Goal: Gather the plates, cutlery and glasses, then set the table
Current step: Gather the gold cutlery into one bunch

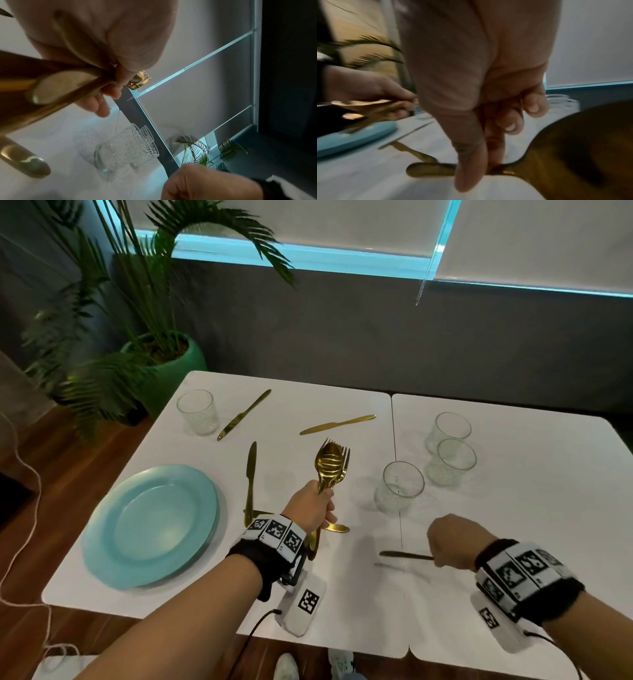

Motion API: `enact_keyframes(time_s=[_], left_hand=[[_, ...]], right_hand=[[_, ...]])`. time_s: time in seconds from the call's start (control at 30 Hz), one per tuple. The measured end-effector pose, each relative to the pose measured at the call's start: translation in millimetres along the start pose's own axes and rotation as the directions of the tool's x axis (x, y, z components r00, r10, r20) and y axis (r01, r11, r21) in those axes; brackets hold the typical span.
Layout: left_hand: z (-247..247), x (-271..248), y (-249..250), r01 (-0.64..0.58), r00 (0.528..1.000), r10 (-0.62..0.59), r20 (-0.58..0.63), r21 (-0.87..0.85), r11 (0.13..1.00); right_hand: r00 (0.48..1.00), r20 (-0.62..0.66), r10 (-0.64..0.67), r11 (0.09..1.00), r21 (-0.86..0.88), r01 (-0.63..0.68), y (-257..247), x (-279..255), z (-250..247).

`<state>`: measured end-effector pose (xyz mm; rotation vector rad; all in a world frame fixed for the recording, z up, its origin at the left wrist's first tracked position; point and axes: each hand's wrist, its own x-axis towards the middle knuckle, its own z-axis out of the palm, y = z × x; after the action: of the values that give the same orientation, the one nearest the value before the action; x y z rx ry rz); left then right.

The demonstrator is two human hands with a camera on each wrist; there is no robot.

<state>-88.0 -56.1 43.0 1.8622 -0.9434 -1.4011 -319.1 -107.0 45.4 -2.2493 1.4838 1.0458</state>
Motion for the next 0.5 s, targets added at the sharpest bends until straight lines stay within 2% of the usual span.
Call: enact_keyframes(time_s=[0.07, 0.17, 0.23, 0.33, 0.5], left_hand=[[2.0, -4.2, 2.6, -0.018, 1.0, 0.018, 0.025, 0.0, 1.0], [2.3, -12.4, 5.3, -0.043, 0.996, 0.042, 0.078, 0.013, 0.999], [-1.6, -18.6, 6.4, -0.069, 0.995, 0.059, 0.082, 0.113, 0.991], [-12.4, -20.9, -1.2, -0.059, 0.997, 0.045, 0.063, 0.238, 0.97], [-34.5, -22.8, -18.2, -0.031, 0.999, 0.023, 0.028, 0.329, 0.944]], right_hand=[[0.989, -0.011, -0.151, 0.986, -0.067, 0.15, -29.1, -13.2, -17.2], [0.942, -0.095, -0.323, 0.937, -0.172, 0.304, -75.6, -19.2, -46.3], [0.902, -0.134, -0.41, 0.895, -0.249, 0.37, -101.0, -17.7, -61.3], [0.843, -0.172, -0.51, 0.833, -0.343, 0.434, -125.9, -12.5, -77.2], [0.78, -0.234, -0.58, 0.773, -0.461, 0.436, -151.9, -3.3, -88.3]])
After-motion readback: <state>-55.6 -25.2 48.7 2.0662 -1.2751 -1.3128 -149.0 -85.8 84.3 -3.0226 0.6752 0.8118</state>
